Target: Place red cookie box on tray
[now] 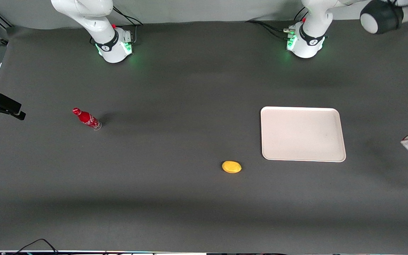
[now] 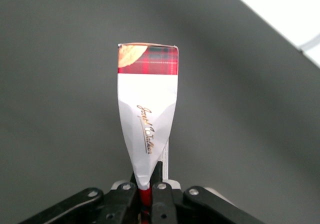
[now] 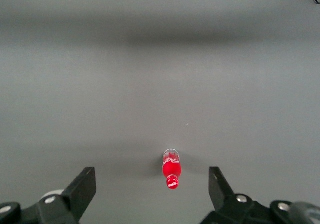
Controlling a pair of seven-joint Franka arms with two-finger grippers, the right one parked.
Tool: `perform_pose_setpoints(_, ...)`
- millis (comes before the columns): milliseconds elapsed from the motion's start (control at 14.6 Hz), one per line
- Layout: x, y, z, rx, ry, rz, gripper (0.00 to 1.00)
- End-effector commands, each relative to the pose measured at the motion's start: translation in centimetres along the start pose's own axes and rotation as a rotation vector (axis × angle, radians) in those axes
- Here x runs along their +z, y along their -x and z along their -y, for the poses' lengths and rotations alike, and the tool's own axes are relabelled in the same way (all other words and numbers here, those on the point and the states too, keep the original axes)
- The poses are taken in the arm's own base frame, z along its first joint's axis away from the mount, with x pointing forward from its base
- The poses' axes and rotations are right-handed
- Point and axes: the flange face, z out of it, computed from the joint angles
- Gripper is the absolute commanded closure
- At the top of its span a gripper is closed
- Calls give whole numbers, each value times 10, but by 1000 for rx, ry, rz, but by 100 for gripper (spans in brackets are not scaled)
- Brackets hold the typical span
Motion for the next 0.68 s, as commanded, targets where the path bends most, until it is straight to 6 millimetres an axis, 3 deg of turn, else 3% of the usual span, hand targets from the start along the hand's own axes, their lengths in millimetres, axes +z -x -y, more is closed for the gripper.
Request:
perform_pose_setpoints(0,-85,65,-29,152,-45,111,100)
perform_pose_setpoints(205,-119,121,-61,267,-52,197,100)
perform_pose_setpoints(342,-118,167,-83,356,-83,241,100)
perform_pose_setpoints(479,-93,207,-99,428,-127,281,100)
perform_pose_setpoints(615,-50,227,-96,460,-134,309,100)
